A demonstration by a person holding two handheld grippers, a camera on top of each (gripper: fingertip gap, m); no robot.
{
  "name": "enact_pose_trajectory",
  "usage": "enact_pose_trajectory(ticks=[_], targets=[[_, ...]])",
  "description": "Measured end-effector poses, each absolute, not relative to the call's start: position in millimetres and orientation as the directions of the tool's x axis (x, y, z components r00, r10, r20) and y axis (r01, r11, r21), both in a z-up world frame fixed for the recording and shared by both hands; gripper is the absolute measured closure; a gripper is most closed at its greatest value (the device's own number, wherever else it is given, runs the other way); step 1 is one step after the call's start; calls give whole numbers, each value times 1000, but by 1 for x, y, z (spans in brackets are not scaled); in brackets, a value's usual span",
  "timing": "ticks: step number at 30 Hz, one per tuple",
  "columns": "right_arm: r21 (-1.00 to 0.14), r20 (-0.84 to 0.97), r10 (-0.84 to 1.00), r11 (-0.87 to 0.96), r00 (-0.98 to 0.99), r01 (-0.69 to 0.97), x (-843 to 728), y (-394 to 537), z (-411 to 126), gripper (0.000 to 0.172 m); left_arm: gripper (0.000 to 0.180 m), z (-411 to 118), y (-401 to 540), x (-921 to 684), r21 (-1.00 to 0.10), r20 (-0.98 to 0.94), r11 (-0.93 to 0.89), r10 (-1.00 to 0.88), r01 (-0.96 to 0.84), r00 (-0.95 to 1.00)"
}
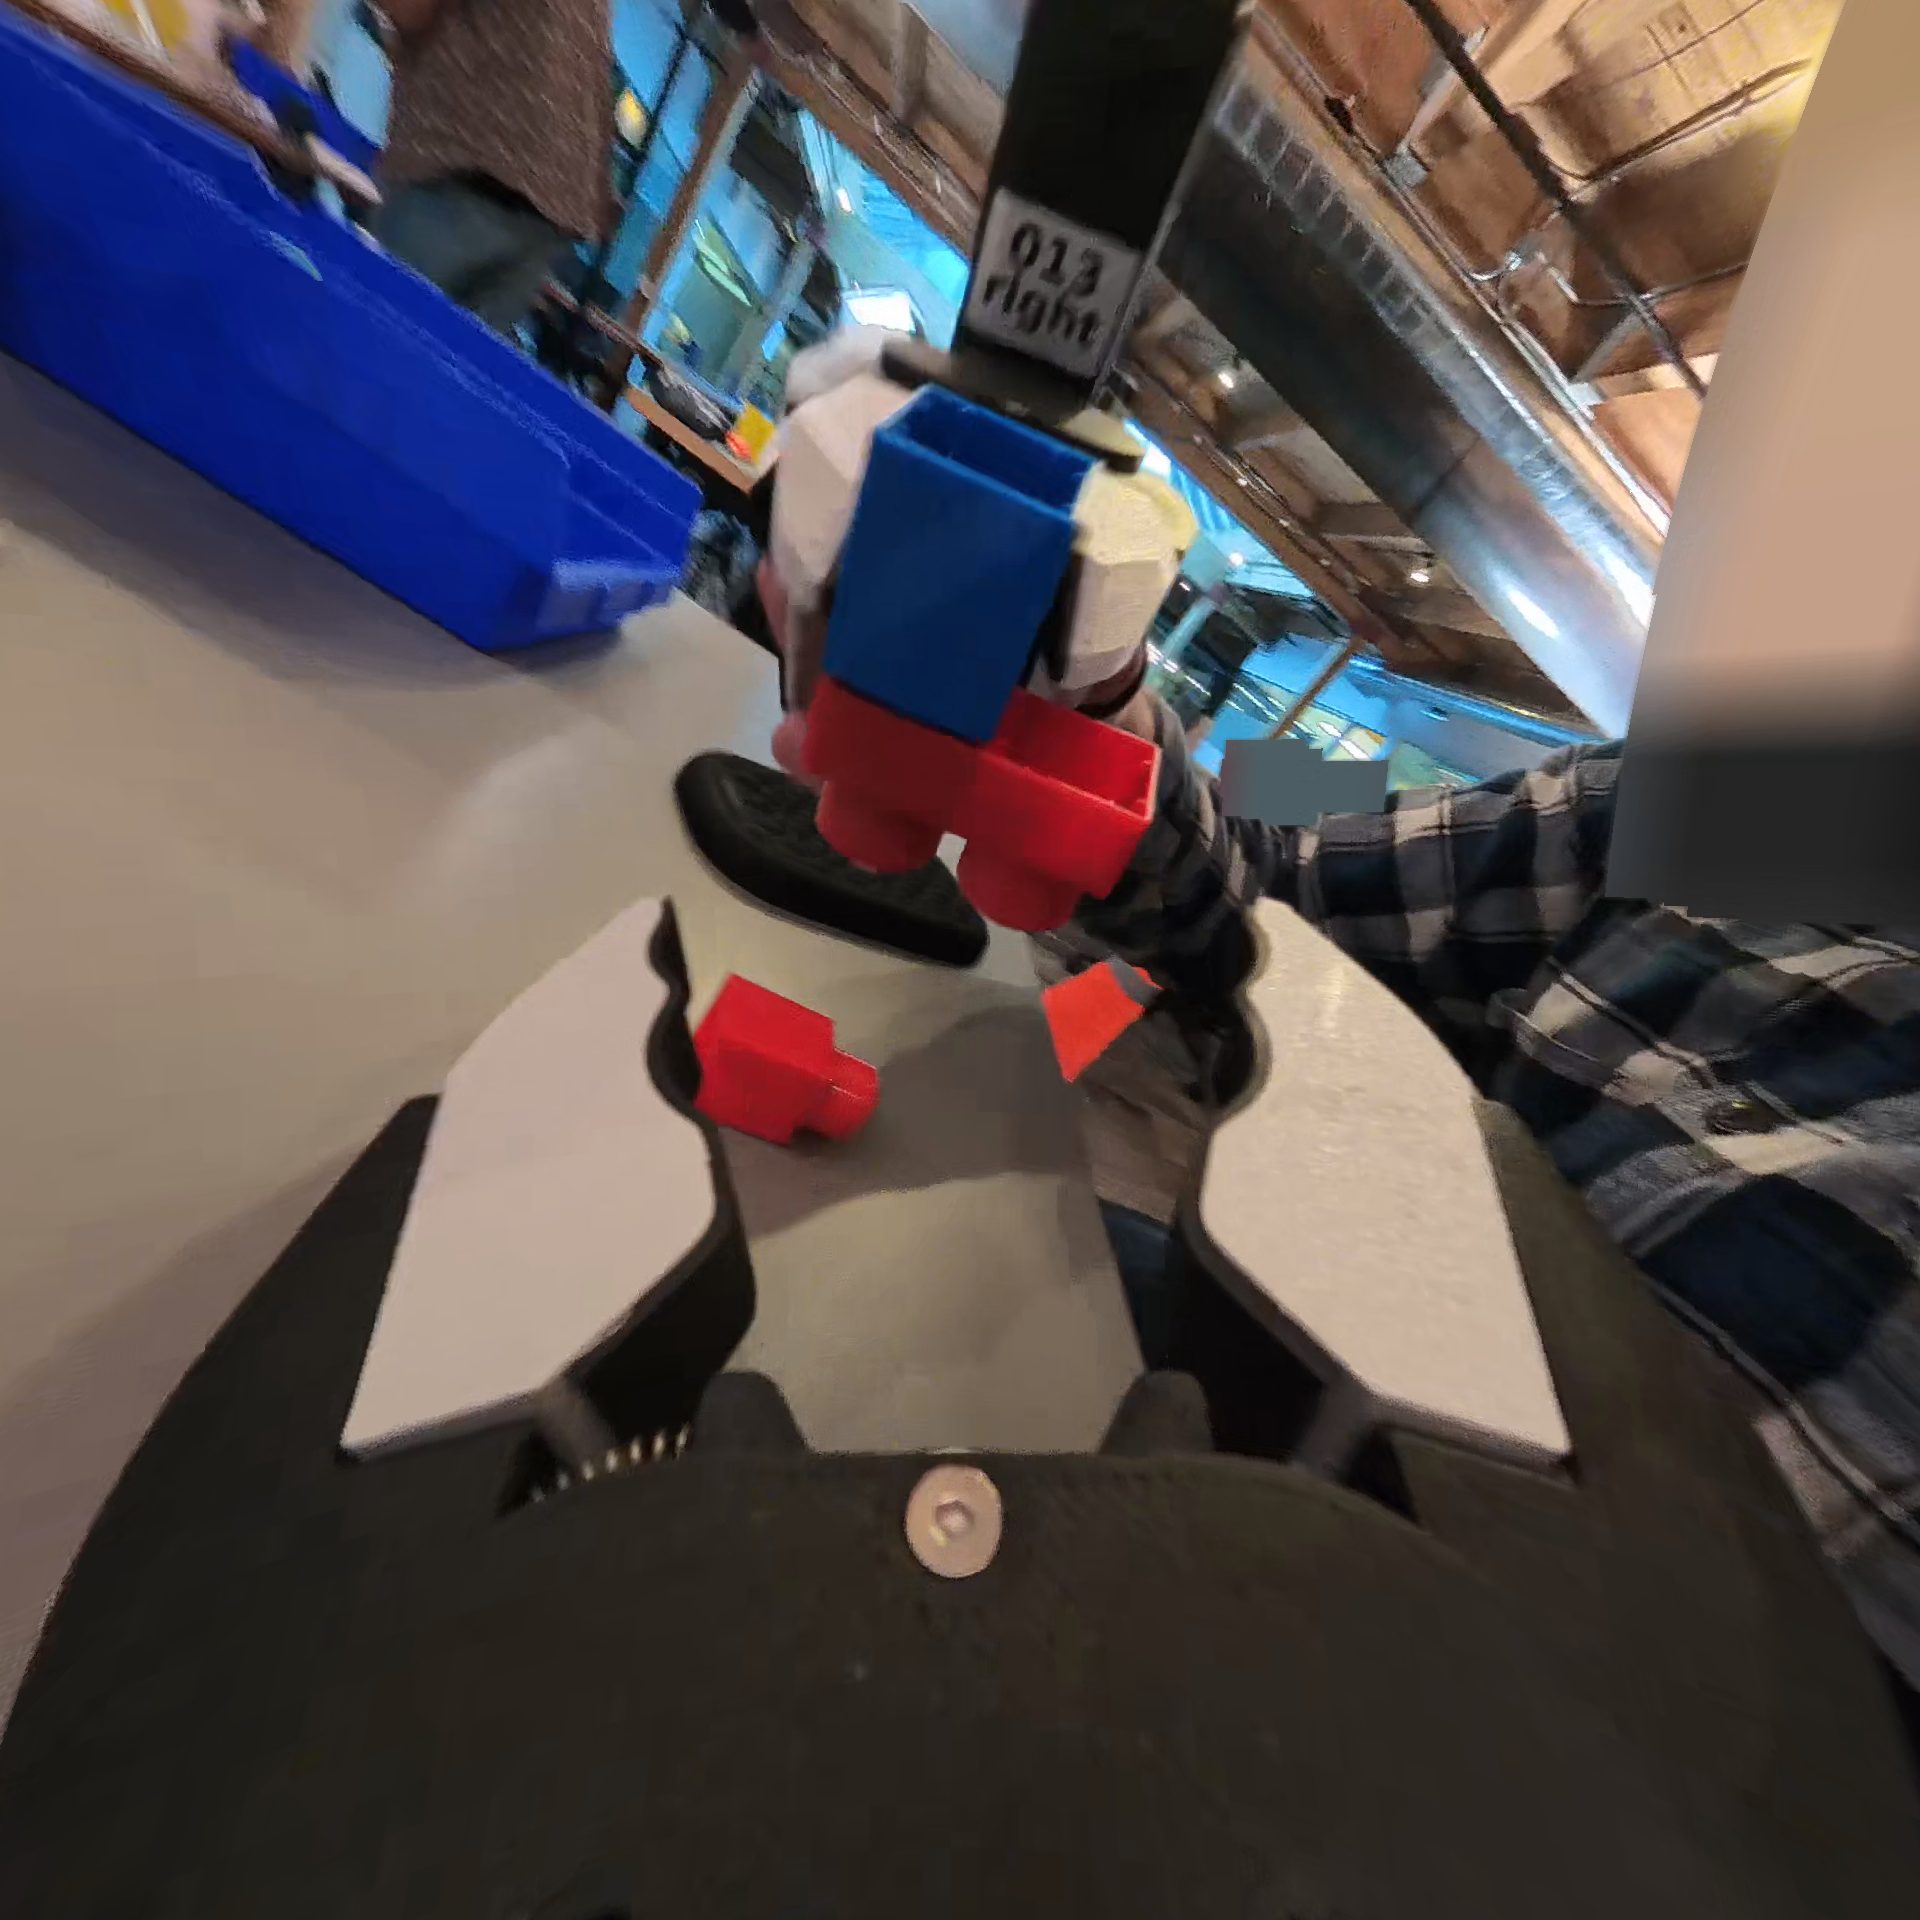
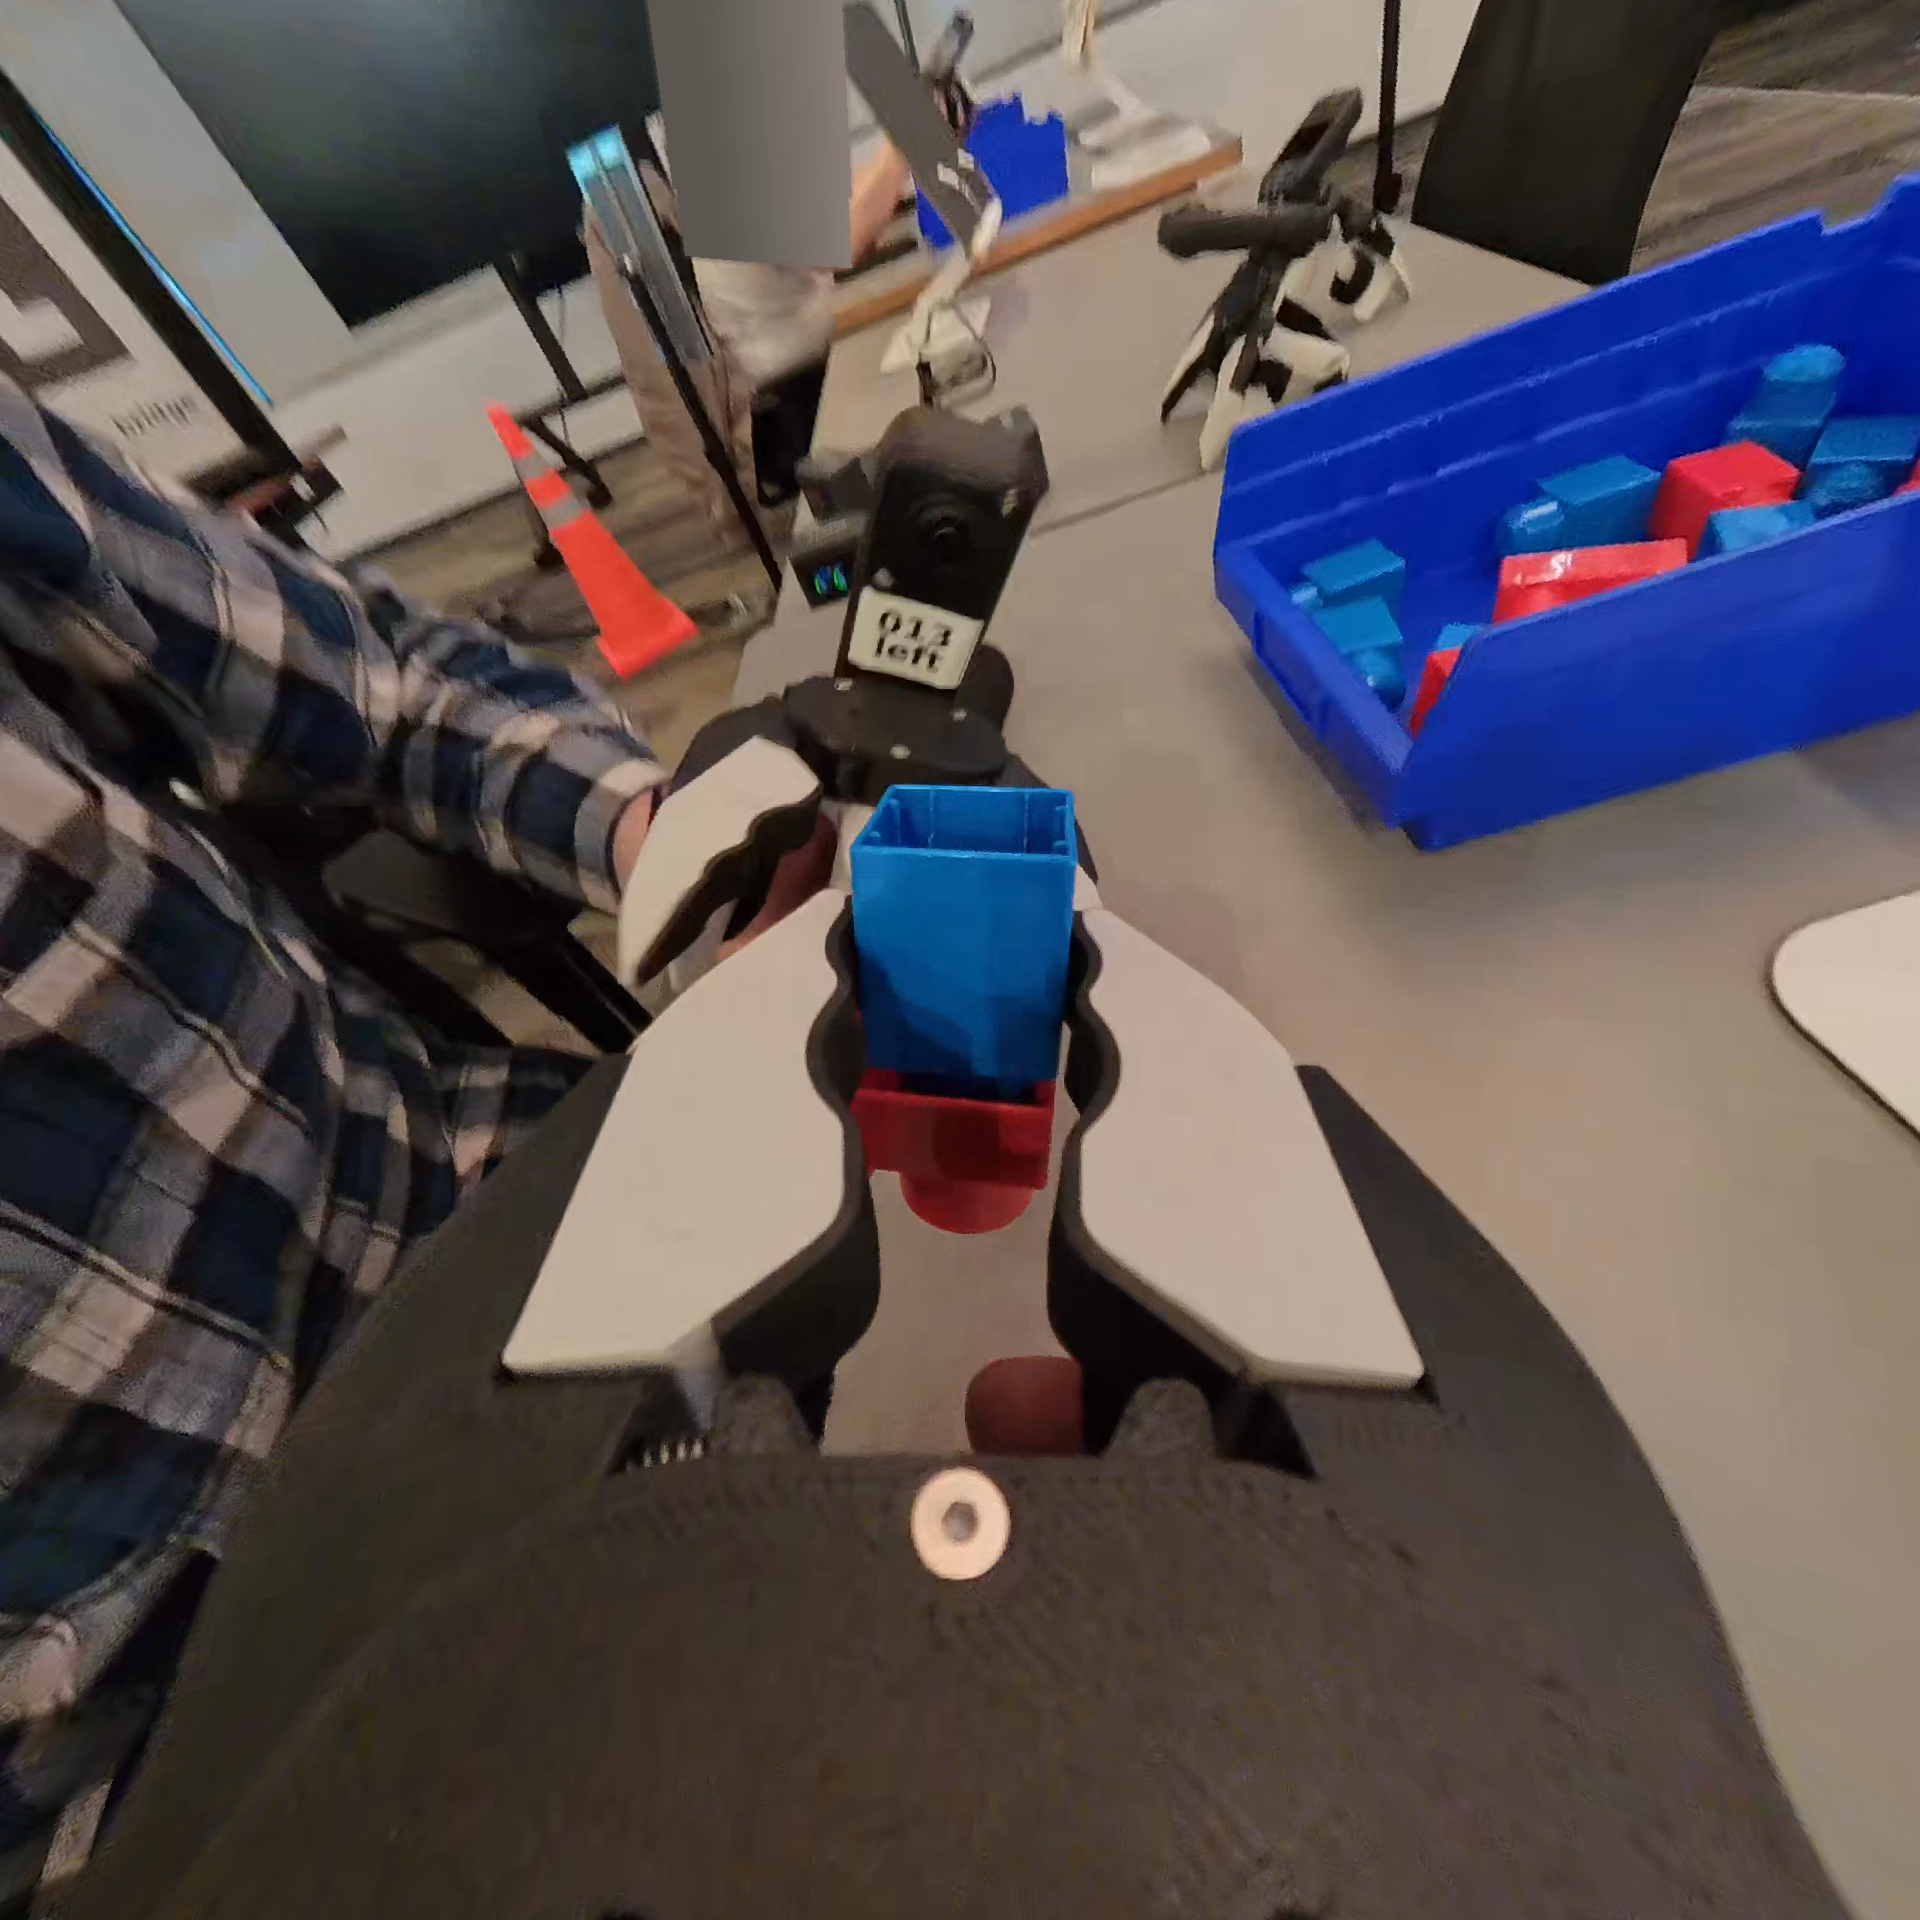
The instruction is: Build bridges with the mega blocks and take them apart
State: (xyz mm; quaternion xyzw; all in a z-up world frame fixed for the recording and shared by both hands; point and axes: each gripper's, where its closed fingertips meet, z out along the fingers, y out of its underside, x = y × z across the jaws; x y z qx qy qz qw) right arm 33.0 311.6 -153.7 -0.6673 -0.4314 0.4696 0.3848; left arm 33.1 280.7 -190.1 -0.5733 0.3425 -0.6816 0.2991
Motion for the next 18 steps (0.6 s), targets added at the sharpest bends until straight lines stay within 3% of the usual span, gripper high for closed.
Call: enact_pose_trajectory(ticks=[6,12,18], targets=[[-934,-353,933,-356,66,38,6,325,-143,134,35,-172,296,36,-879,453,-456,-890,138,-57],[-954,-295,955,-296,14,55,-32,316,-130,135,38,-124,298,22,-822,456,-464,-884,329,-105],[-970,-243,970,-243,10,-29,-53,304,-100,135,78,-96,292,1,-802,391,-412,-909,432,-142]])
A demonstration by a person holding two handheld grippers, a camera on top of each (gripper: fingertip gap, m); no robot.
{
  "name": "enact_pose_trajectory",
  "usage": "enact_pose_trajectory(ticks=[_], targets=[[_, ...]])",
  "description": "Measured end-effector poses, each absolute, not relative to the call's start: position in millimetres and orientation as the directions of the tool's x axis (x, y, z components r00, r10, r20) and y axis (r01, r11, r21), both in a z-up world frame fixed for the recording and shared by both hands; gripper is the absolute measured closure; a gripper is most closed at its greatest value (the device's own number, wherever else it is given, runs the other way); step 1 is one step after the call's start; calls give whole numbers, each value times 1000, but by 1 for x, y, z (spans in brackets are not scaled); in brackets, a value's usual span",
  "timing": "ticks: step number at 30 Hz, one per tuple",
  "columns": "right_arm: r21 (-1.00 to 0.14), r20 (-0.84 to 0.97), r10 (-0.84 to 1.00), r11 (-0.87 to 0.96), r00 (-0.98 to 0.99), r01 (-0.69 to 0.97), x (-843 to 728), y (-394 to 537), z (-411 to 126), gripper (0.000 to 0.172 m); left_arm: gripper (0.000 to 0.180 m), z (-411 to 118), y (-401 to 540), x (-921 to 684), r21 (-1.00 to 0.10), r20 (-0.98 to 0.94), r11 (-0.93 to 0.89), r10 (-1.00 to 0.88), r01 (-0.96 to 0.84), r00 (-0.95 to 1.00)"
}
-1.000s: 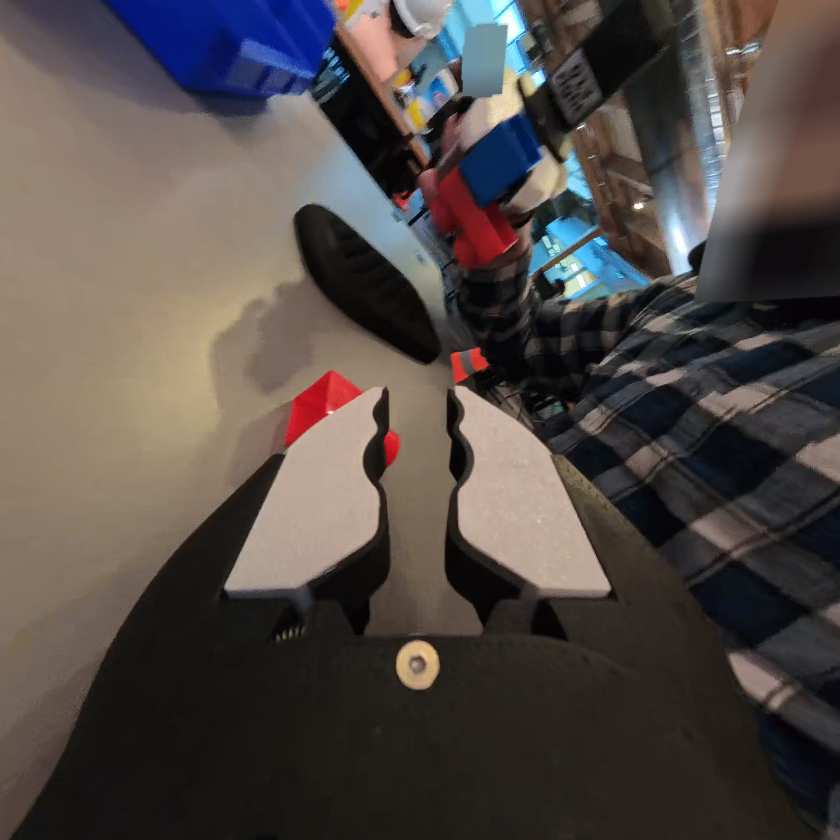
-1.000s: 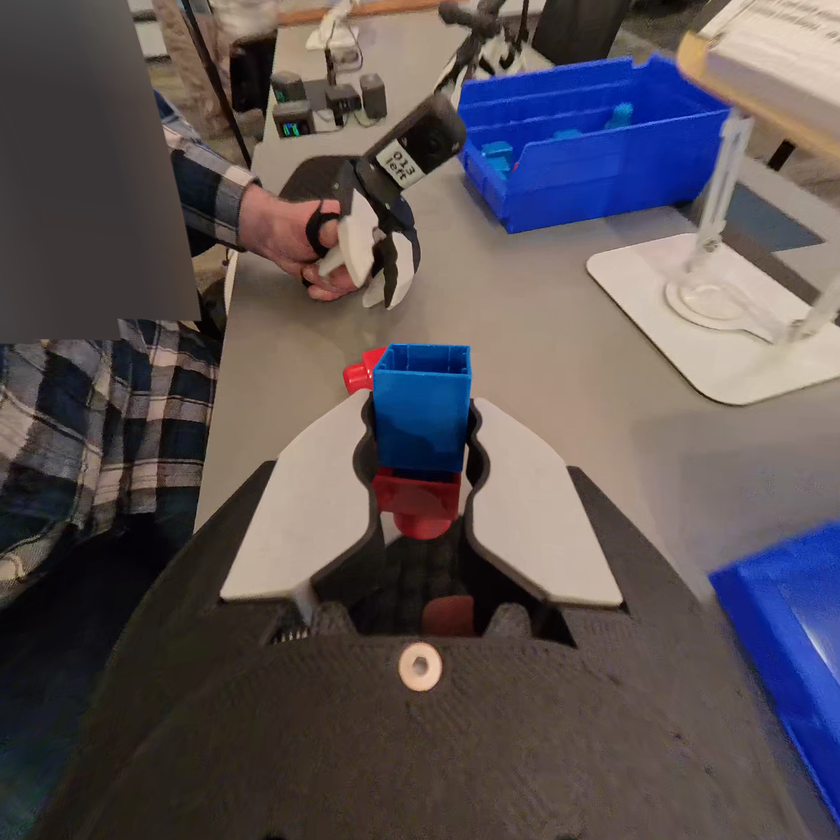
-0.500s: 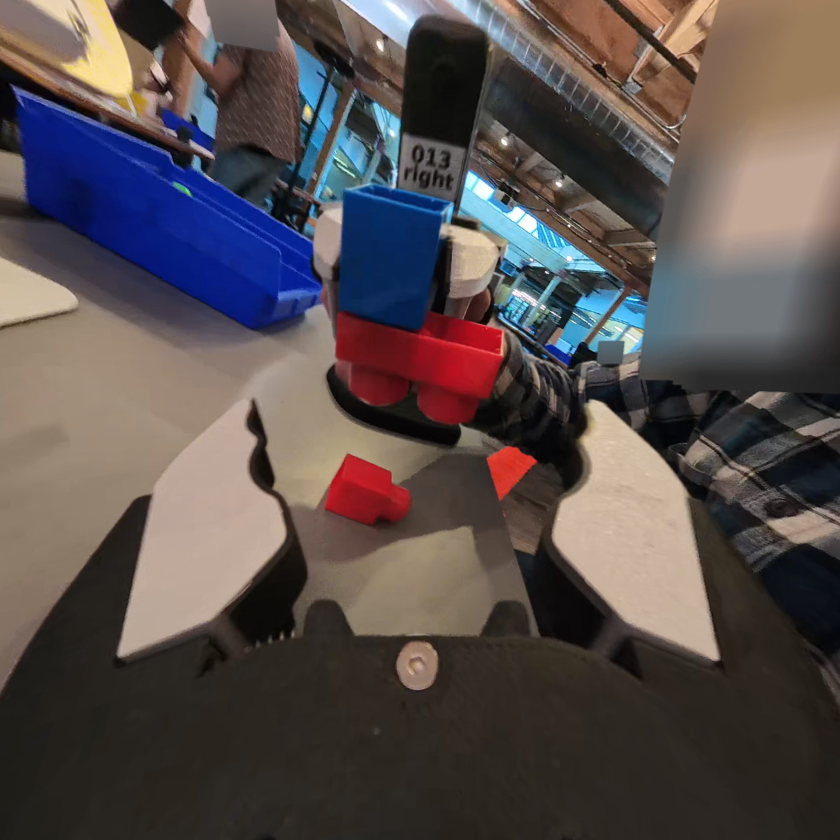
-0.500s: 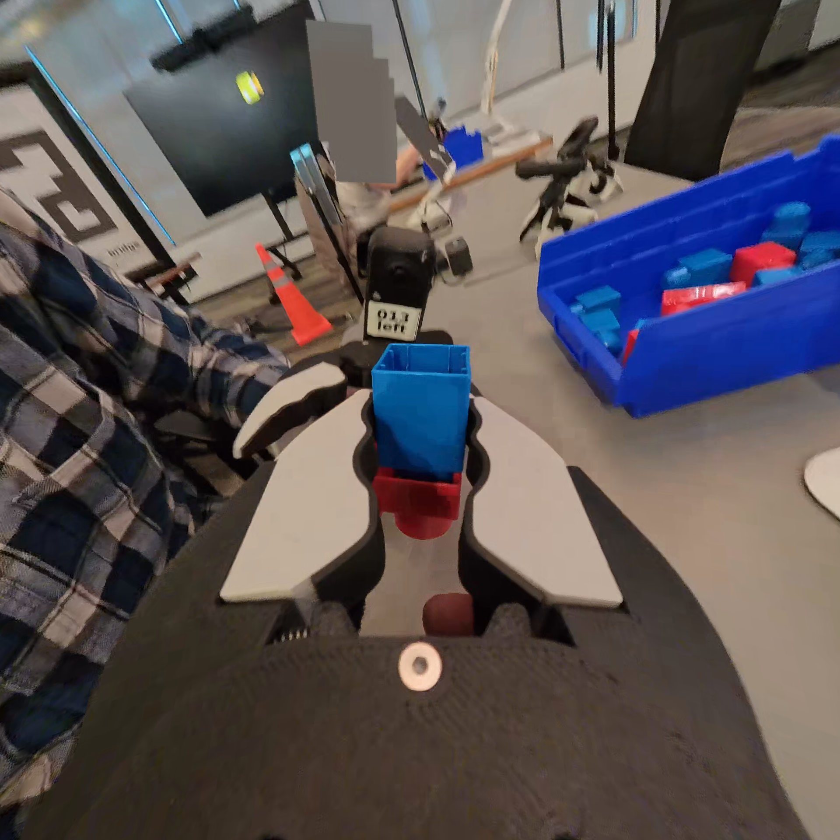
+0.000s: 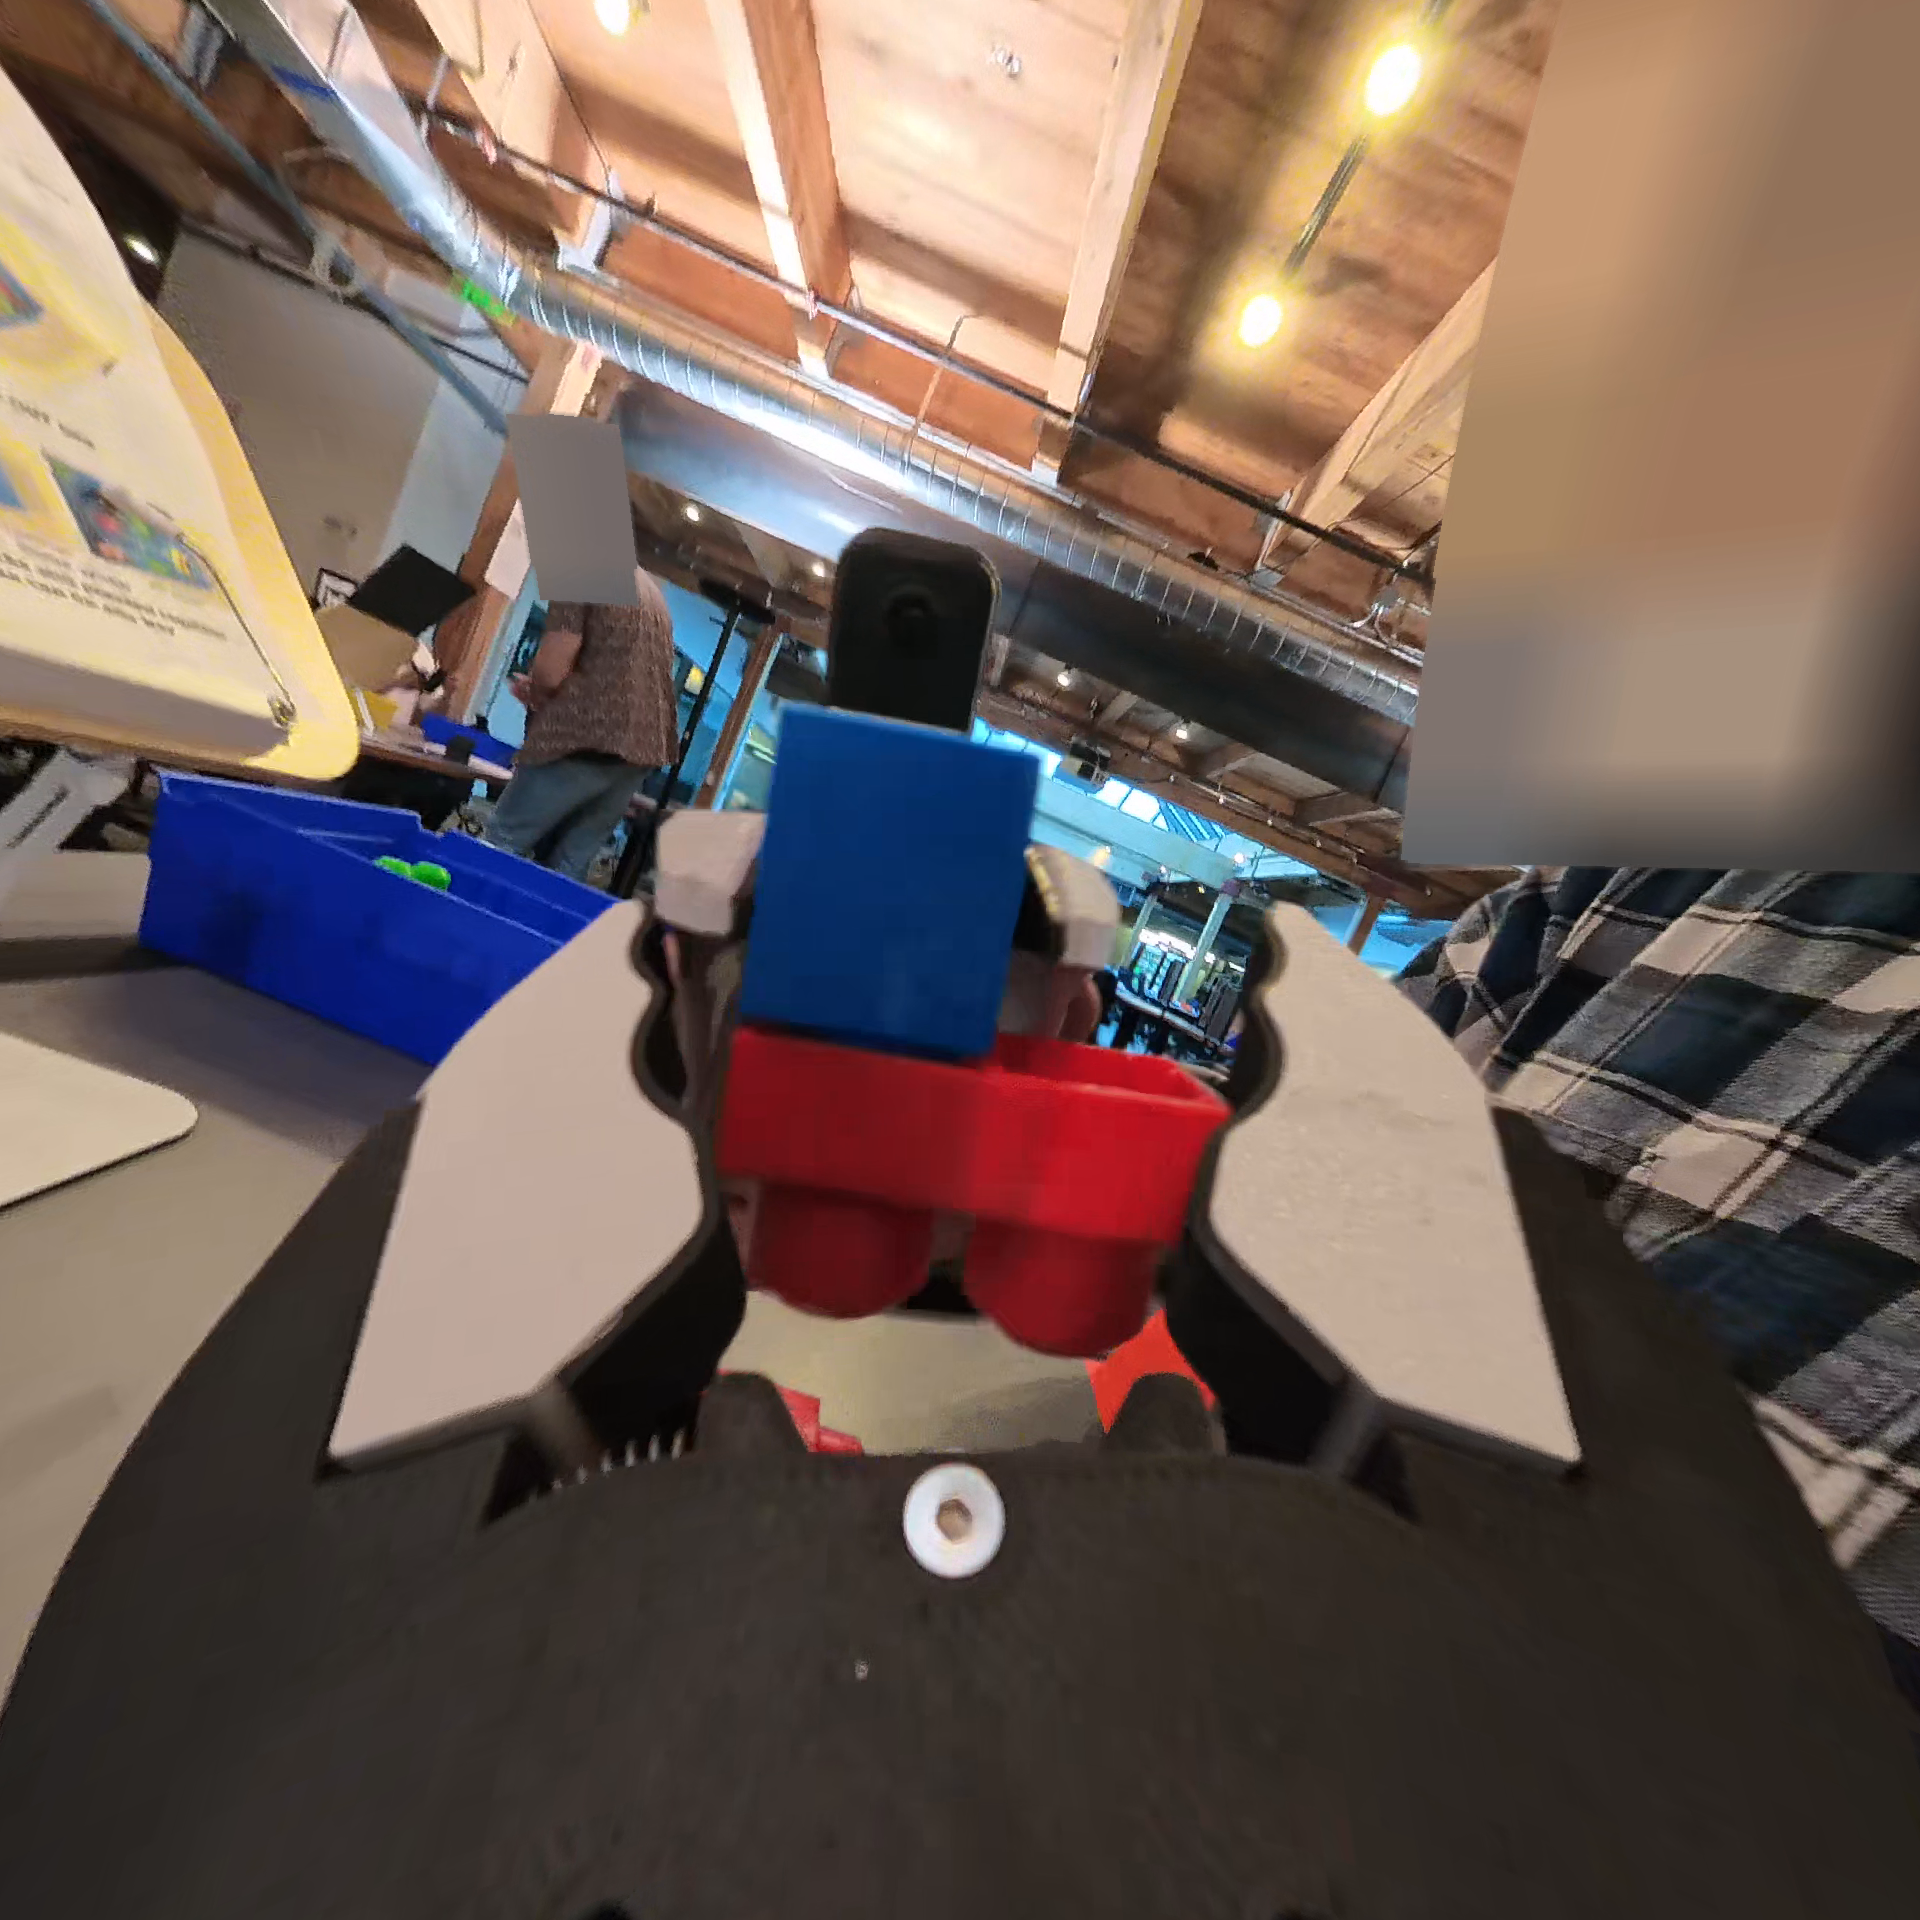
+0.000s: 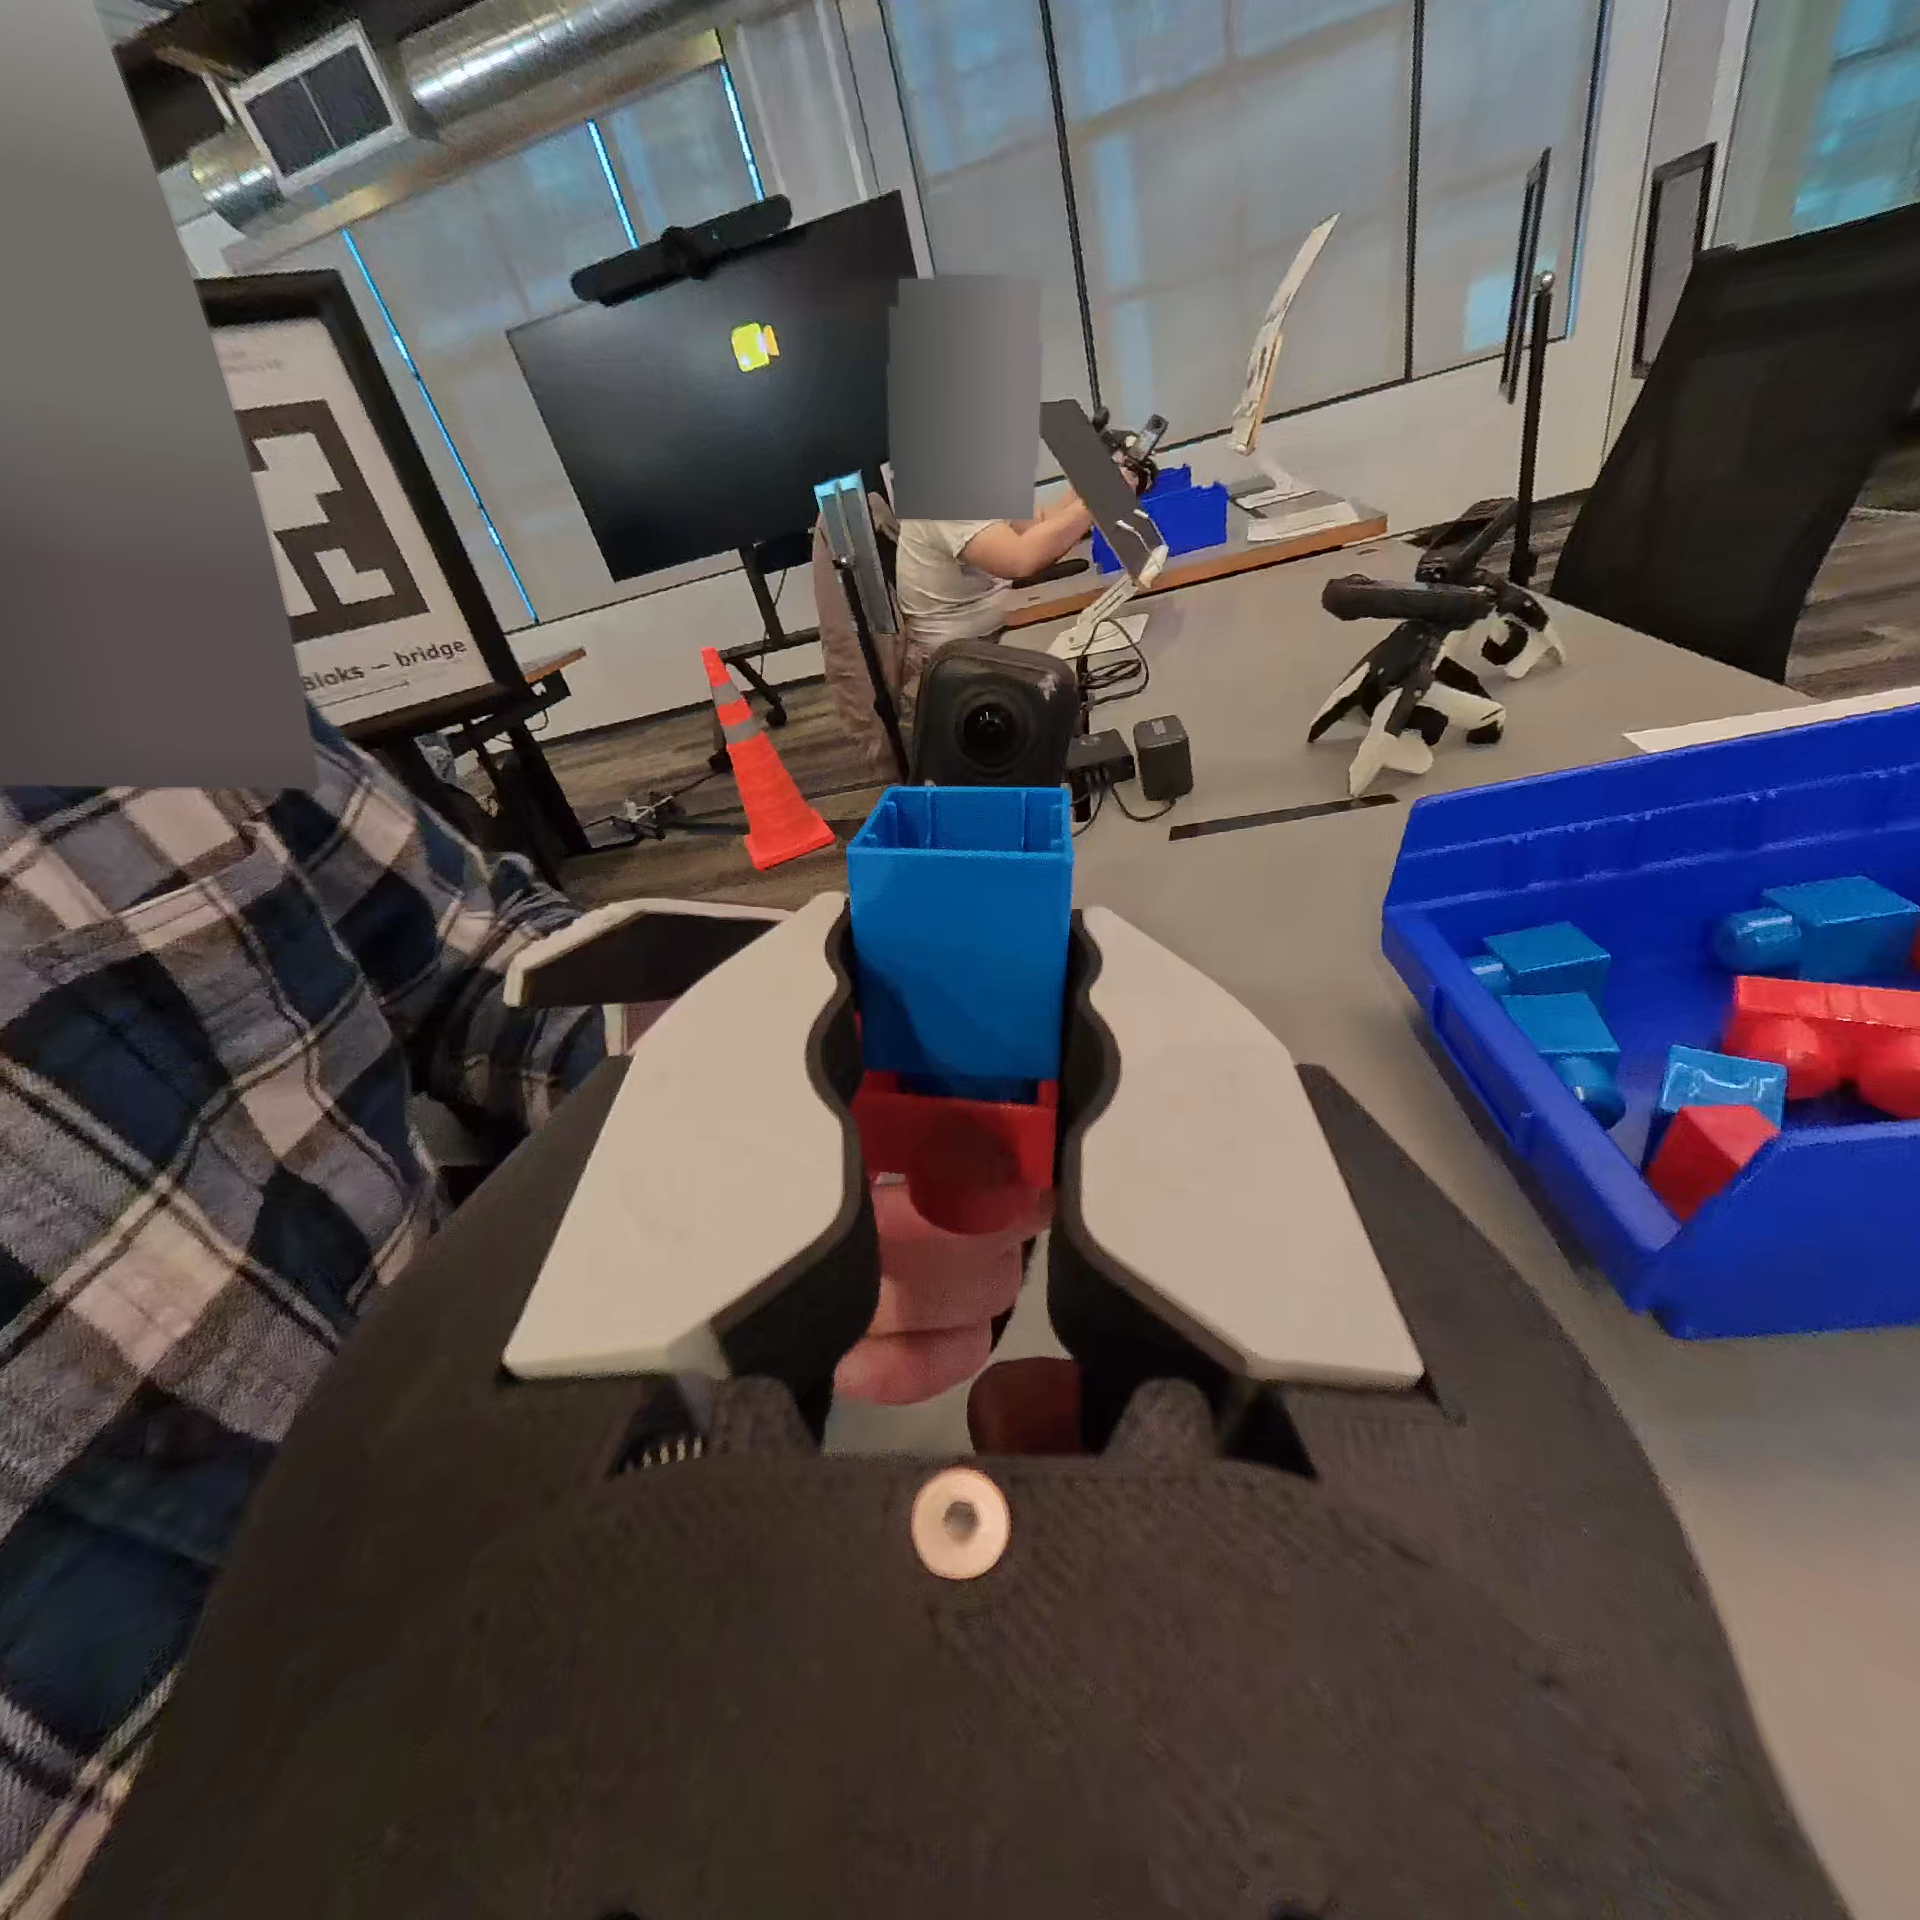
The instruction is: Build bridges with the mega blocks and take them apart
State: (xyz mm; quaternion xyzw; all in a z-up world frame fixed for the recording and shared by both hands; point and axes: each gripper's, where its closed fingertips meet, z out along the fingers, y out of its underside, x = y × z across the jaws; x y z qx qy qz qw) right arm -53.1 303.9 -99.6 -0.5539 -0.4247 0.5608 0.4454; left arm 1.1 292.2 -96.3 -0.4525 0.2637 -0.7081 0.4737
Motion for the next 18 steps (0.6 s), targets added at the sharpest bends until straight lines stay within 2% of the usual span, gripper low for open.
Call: enact_pose_trajectory(ticks=[4,11,13,14,16,18], targets=[[-964,-260,966,-259,3,-56,-58,306,-105,135,84,-102,294,-5,-788,423,-430,-898,442,-120],[-948,-318,948,-318,20,-30,-50,316,-130,134,90,-130,304,3,-816,471,-466,-879,342,-72],[-953,-298,954,-296,25,-67,-47,317,-125,136,95,-128,308,3,-787,491,-489,-866,376,-99],[-950,-308,950,-304,48,-73,-47,318,-124,136,108,-129,312,1,-767,508,-504,-855,397,-106],[-949,-306,951,-300,54,-97,-44,321,-121,136,108,-126,314,3,-736,524,-522,-842,431,-124],[-950,-308,948,-302,78,-79,-40,329,-127,135,108,-130,318,6,-754,528,-505,-846,420,-70]])
